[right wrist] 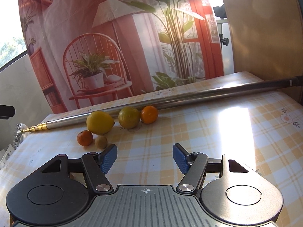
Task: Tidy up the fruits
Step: 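Move both open tools away from the plate toward the remaining fruits, then lower the open left tool around a small brown kiwi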
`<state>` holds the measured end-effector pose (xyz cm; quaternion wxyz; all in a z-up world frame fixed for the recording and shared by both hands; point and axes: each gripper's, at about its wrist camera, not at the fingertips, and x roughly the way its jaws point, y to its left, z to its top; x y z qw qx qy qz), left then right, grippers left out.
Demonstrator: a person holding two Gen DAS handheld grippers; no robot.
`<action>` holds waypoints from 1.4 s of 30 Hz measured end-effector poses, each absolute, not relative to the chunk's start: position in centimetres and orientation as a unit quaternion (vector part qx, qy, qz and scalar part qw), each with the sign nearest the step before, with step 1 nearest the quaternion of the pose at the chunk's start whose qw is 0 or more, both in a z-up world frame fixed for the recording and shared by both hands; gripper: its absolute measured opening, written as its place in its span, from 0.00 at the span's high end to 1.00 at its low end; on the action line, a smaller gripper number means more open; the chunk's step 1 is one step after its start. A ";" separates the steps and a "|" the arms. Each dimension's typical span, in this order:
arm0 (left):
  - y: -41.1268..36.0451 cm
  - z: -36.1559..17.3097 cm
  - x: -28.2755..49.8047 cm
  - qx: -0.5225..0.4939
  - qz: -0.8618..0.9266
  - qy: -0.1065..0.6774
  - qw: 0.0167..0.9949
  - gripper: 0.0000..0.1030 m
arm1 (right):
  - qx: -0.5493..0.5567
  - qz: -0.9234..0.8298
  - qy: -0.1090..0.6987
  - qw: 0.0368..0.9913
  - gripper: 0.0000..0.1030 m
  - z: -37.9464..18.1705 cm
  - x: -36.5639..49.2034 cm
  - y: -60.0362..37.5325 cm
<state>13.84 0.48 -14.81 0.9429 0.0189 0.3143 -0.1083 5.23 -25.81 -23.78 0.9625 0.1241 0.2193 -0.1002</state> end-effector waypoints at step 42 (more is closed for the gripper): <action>-9.6 -24.9 23.9 0.054 -0.233 0.421 0.875 0.66 | 0.115 -0.082 0.246 0.959 0.41 -24.4 11.4 -29.0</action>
